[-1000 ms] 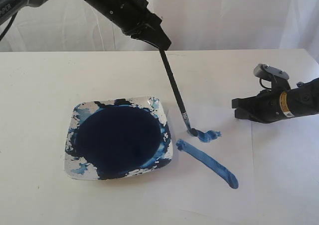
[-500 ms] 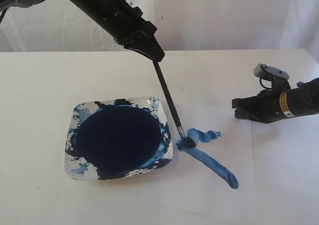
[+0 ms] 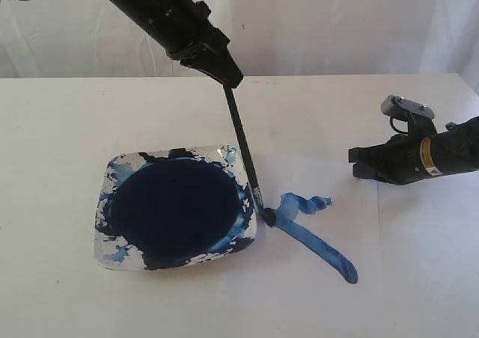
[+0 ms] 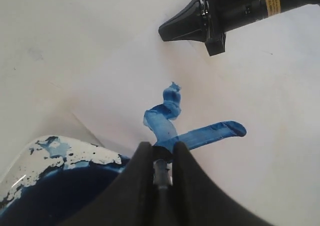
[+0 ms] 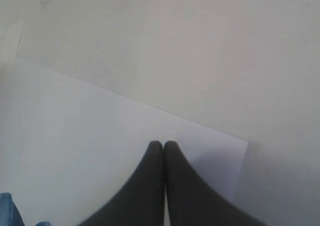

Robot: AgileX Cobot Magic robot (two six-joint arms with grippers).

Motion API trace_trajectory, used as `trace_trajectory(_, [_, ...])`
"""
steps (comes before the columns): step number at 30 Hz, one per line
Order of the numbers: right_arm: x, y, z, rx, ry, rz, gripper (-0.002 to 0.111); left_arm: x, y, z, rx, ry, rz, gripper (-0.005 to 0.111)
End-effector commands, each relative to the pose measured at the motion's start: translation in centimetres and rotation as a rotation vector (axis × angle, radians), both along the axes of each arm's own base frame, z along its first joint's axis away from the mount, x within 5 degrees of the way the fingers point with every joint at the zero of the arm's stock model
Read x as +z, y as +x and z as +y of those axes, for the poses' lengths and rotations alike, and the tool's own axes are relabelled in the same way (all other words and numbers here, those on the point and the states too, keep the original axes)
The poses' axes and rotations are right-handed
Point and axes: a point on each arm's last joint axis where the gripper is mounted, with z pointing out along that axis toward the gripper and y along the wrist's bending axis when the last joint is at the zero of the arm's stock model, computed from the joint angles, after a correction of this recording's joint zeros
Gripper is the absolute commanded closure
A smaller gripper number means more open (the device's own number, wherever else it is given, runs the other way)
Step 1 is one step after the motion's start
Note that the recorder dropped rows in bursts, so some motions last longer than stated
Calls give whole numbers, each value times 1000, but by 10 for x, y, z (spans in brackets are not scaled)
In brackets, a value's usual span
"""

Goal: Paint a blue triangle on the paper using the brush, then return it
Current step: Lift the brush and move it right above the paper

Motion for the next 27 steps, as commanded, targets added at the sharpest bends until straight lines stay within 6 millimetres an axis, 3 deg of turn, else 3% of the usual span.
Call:
trace_trajectory(1, [-9, 1, -8, -30, -87, 5, 108, -5, -8, 0, -74, 10, 74, 107])
trace_trajectory(6, [-9, 1, -8, -31, -86, 5, 108, -12, 2, -16, -112, -184, 58, 107])
trace_trajectory(13, [-9, 1, -8, -31, -86, 5, 108, -9, 14, -20, -61, -239, -80, 107])
trace_trajectory(20, [-9, 1, -8, -31, -86, 5, 108, -7, 13, -21, -64, -268, -84, 107])
trace_trajectory(27, [-9, 1, -8, -31, -86, 5, 108, 16, 11, -24, -75, -354, -112, 107])
